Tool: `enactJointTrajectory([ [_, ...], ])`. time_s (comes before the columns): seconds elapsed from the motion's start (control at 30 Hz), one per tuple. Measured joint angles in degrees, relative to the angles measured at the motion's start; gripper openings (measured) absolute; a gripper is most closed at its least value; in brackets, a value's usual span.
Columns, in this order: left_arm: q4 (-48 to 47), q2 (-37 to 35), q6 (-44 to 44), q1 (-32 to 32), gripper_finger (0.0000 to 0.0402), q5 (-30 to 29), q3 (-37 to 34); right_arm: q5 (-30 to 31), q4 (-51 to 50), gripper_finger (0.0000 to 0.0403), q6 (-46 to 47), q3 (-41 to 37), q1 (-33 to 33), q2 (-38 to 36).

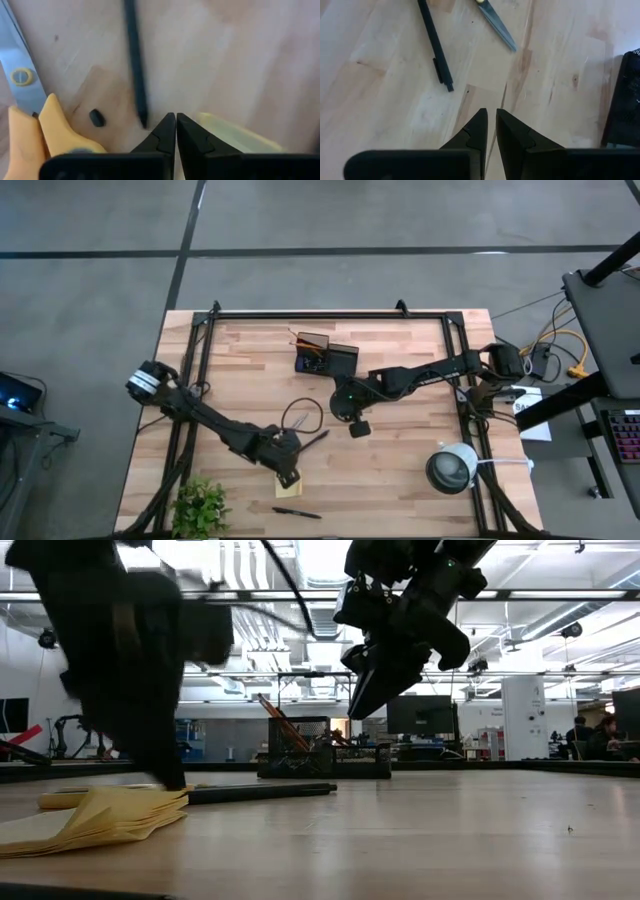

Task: Pick and place office supplies into organizer
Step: Put the top black pen into the desk organizer

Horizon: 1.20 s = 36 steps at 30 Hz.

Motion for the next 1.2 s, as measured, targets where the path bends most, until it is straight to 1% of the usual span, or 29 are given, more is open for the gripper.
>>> enactJointTrajectory([
  [0.1,-0.4,-3.7,0.0,-0.8,0.0,-0.9,0.1,0.3,0.7,0.0029,0.0,0.0,0.0,0.0],
  [0.17,-2.3,-4.5,0.3,-1.1,0.0002,-1.4,-0.4,0.3,1.5,0.0029,0.0,0.0,0.0,0.0],
  [0.27,-4.1,-4.7,0.4,-1.0,0.0017,-1.6,-0.8,0.3,2.6,0.0029,-0.3,0.0,0.0,0.0],
  [0.43,-3.7,-4.3,0.5,-1.0,0.0047,-1.9,-1.9,0.3,3.0,0.0029,-0.1,-0.2,0.0,-0.1],
  [0.6,-1.0,-4.1,0.5,-1.0,0.0062,-1.9,-3.6,0.4,3.9,0.0029,0.9,-1.0,0.0,-0.1],
  [0.73,0.7,-4.1,0.5,-0.8,0.0064,-2.5,-4.3,0.5,4.0,0.0029,1.1,-1.6,0.0,-0.1],
  [1.03,0.8,-4.1,0.6,-0.1,0.0063,-3.6,-4.6,0.8,4.0,0.0029,1.1,-1.8,0.0,-0.1],
  [1.2,2.1,-2.0,0.6,0.9,0.0063,-3.5,-4.7,1.9,4.1,0.0029,1.1,-1.8,0.0,-0.1],
])
